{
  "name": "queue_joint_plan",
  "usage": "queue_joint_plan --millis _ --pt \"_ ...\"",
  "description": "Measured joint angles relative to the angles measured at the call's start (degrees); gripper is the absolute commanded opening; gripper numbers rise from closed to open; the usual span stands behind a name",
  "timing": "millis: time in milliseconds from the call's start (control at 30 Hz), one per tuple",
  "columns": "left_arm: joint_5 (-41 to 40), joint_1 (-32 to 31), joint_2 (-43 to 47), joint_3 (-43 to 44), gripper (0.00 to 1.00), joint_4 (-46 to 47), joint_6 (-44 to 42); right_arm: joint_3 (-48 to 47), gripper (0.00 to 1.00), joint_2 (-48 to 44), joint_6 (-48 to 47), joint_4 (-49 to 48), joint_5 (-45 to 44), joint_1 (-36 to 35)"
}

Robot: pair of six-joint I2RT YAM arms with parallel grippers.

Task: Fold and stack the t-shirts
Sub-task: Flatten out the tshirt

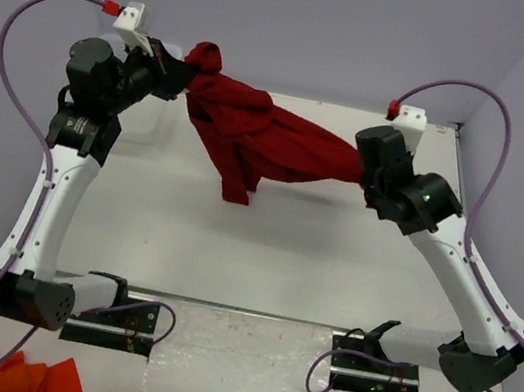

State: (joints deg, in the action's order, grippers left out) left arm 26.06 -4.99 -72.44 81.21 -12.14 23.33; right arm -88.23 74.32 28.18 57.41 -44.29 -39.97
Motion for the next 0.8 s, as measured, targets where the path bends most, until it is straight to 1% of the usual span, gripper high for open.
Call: queue_joint_plan --millis 100,167,233,367,500,633,700,800 --pt "-1.0 0.0 5.4 1.8 0.0 -2.8 -1.0 -3.7 0.0 -1.2 -2.6 1.6 -0.6 5.2" --pt "-1.7 0.0 7.6 4.0 0.0 -4.9 -1.7 -5.7 0.0 -1.3 -3.6 2.3 -0.6 8.6" --pt "-2.3 0.0 9.1 7.2 0.0 -6.9 -2.0 -6.9 0.0 -1.7 -3.9 2.9 -0.6 10.4" --pt "-2.0 -0.2 12.2 11.4 0.0 -9.5 -1.9 -8.0 0.0 -3.8 -3.5 5.4 0.4 10.5" --pt "0.5 -0.3 15.7 12.7 0.0 -11.0 -1.4 -6.8 0.0 -8.3 -2.9 6.6 1.8 10.3" --pt "3.0 -0.3 17.6 12.6 0.0 -11.8 0.2 -4.3 0.0 -12.4 -2.8 6.9 3.8 10.3" --pt "3.5 -0.3 17.9 11.7 0.0 -11.3 1.2 -3.9 0.0 -12.6 -3.0 7.1 5.1 10.4" --pt "2.7 -0.3 17.7 7.6 0.0 -10.7 2.5 -2.0 0.0 -11.4 -3.5 6.3 7.5 10.4"
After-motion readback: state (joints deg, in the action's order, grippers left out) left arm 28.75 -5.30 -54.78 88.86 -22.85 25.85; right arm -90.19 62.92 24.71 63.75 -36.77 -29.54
